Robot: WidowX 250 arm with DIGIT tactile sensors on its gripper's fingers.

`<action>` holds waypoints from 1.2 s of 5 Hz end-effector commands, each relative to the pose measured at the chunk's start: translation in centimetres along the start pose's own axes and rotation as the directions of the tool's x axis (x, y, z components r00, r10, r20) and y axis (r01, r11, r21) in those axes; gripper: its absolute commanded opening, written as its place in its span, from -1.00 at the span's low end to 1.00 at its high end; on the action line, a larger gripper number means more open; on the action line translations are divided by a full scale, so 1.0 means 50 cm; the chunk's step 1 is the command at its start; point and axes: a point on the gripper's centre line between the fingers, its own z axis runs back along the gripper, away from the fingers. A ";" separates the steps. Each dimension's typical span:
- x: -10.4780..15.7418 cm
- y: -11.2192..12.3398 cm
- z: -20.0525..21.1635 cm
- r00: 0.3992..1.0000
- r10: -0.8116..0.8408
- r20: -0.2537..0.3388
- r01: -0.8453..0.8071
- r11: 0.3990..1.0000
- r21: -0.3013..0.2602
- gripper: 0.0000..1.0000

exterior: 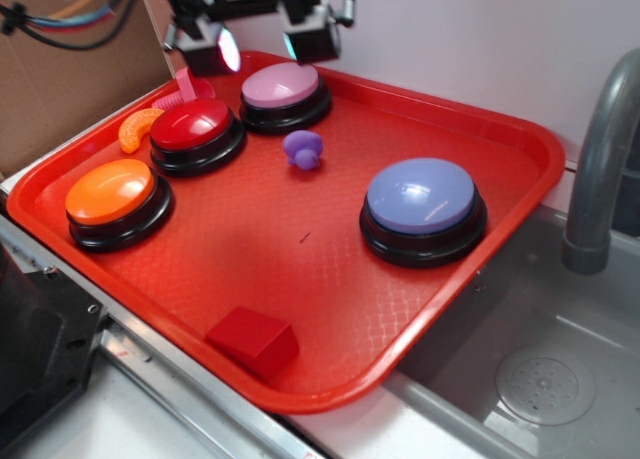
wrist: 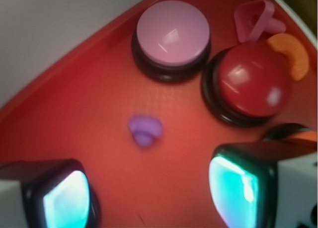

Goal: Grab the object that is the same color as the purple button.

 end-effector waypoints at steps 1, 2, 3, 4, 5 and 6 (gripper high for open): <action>0.046 -0.009 -0.104 0.993 0.116 0.002 -0.116 0.991 0.070 1.00; 0.044 -0.011 -0.148 0.994 0.101 -0.031 -0.098 0.992 0.075 1.00; 0.045 -0.005 -0.152 0.989 0.145 0.014 -0.145 0.983 0.112 0.61; 0.047 0.001 -0.157 0.985 0.173 -0.006 -0.172 0.979 0.106 -0.86; 0.047 0.001 -0.136 0.995 0.099 0.002 -0.099 0.991 0.088 -1.00; 0.053 -0.014 -0.068 0.988 -0.151 -0.018 0.152 0.986 0.070 -1.00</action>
